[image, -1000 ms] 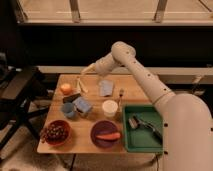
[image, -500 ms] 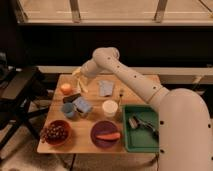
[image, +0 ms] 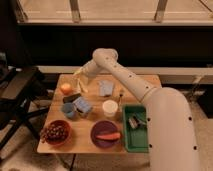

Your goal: Place apple in paper cup

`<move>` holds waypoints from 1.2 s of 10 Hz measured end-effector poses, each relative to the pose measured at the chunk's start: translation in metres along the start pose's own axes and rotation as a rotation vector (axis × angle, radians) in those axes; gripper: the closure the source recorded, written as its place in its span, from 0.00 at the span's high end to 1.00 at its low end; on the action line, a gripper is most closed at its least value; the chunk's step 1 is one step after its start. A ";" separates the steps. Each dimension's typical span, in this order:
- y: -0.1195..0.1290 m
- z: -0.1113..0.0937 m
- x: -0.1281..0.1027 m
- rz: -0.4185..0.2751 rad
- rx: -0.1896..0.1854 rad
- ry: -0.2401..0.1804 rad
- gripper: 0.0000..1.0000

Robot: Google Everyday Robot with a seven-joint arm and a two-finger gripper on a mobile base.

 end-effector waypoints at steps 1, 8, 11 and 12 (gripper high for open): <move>0.000 0.001 0.000 0.000 0.000 -0.002 0.65; -0.009 0.029 0.004 -0.127 -0.038 0.137 0.65; -0.021 0.035 0.001 -0.172 0.015 0.122 0.65; -0.022 0.035 0.001 -0.174 0.019 0.120 0.65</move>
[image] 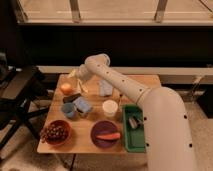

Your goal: Place apple in paper cup

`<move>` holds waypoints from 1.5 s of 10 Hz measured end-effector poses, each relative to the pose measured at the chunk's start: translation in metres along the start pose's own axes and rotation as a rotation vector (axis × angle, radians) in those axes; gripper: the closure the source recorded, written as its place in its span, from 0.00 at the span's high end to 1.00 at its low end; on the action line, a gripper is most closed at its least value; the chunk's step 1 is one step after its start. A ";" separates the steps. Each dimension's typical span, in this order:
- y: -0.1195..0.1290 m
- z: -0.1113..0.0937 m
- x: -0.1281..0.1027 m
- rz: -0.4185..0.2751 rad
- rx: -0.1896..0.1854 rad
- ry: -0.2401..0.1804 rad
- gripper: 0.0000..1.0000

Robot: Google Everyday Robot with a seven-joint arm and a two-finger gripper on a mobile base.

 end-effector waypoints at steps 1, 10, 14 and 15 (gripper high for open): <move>0.002 0.000 0.000 0.002 -0.001 0.000 0.65; -0.020 0.023 -0.005 -0.108 0.008 -0.020 0.65; -0.027 0.034 -0.003 -0.139 0.031 -0.043 0.65; -0.026 0.033 -0.003 -0.138 0.031 -0.042 0.65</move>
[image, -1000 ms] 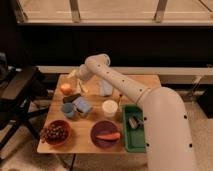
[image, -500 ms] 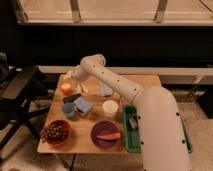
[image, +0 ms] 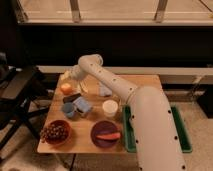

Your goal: Place apple in paper cup

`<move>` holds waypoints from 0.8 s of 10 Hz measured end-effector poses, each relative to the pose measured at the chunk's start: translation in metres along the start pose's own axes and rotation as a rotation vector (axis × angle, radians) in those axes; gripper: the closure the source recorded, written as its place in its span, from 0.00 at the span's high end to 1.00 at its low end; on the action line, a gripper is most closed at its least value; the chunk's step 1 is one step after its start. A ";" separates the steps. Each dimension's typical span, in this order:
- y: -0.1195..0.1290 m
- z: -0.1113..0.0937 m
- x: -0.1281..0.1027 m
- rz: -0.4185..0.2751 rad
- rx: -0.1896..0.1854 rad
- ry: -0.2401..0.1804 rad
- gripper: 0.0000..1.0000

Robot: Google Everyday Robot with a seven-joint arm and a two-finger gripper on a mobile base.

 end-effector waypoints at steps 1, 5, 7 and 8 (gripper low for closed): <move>0.002 -0.001 0.001 0.002 -0.001 0.002 0.65; 0.001 0.001 -0.001 -0.012 0.004 -0.014 0.65; -0.010 0.014 -0.002 -0.066 0.008 -0.048 0.65; -0.016 0.020 -0.003 -0.081 0.013 -0.059 0.65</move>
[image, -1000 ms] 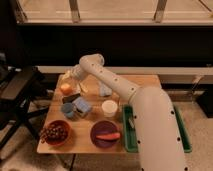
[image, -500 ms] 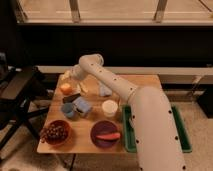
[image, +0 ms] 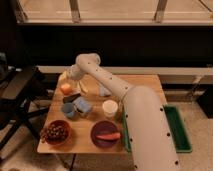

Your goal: Place apple in paper cup

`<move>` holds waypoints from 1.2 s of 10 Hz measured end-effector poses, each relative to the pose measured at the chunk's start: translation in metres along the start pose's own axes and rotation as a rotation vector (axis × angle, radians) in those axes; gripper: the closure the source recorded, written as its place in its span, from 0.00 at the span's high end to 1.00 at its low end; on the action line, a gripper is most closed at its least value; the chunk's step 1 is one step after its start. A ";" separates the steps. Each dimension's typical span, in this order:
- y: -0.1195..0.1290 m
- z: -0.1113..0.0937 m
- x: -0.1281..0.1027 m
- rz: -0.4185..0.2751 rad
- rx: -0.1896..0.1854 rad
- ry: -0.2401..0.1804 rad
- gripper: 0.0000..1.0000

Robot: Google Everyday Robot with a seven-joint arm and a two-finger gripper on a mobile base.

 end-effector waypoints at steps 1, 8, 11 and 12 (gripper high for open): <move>0.000 0.000 0.001 -0.006 0.006 -0.004 0.65; 0.002 -0.001 0.000 -0.005 0.022 -0.005 0.65; 0.001 -0.002 0.000 -0.017 0.035 -0.016 0.65; 0.003 -0.005 0.001 -0.021 0.044 -0.021 0.65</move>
